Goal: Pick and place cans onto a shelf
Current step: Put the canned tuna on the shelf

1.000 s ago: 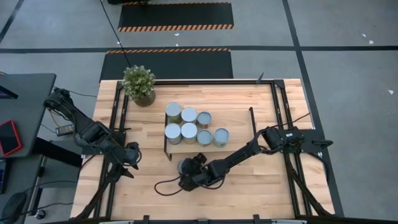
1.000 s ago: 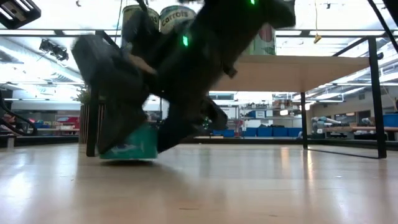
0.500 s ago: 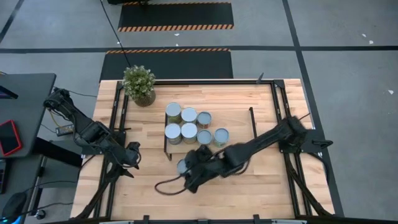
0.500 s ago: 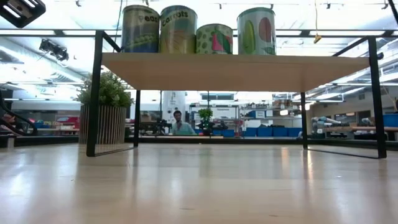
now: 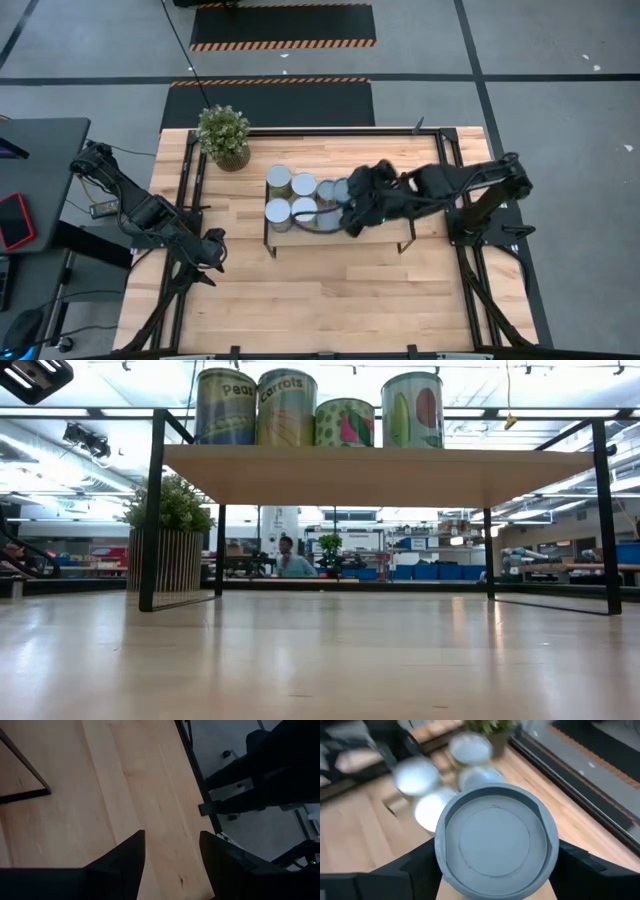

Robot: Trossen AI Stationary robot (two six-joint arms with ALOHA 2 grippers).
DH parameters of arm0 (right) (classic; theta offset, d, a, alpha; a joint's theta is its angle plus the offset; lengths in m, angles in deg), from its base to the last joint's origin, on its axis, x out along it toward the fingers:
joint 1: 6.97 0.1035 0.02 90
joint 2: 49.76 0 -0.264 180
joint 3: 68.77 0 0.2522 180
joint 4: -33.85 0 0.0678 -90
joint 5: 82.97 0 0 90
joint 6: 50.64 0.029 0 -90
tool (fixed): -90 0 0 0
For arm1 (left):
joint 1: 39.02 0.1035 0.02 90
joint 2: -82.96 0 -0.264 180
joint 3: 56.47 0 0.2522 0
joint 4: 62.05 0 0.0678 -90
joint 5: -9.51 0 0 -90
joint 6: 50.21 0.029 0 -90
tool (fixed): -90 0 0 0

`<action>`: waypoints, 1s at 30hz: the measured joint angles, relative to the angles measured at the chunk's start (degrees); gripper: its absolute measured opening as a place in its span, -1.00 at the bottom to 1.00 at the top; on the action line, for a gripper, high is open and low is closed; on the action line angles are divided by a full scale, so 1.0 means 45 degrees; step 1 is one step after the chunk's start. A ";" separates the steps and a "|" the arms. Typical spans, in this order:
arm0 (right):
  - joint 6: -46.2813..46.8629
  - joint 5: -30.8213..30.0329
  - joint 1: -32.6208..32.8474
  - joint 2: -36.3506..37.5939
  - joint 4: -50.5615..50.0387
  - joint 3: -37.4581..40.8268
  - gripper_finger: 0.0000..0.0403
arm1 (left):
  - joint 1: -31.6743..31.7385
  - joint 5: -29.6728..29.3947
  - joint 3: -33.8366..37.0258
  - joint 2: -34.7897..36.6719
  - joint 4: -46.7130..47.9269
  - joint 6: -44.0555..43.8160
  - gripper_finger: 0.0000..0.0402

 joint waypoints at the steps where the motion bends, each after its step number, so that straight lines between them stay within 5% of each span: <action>1: 0.0000 0.0260 -0.0206 0.0104 -0.0483 0.0002 0.48 | 0.0000 0.0000 -0.0003 0.0000 0.0000 0.0000 -0.03; 6: -0.0429 0.1281 -0.1016 0.1064 -0.0755 0.1426 0.48 | 0.0000 0.0000 -0.0003 0.0000 0.0000 0.0000 -0.04; 17: -0.1745 0.4320 -0.2815 0.5219 0.2468 0.8006 0.48 | 0.0000 0.0000 -0.0003 0.0000 -0.0007 0.0000 -0.04; 24: -0.4973 0.6729 -0.4120 0.6961 0.4099 1.0729 0.48 | 0.0000 0.0000 0.0000 0.0000 -0.0006 0.0000 -0.03; 30: -0.7939 0.8899 -0.5057 0.7444 0.4355 1.1278 0.48 | -0.0005 0.0000 -0.0001 0.0000 -0.0005 0.0000 -0.04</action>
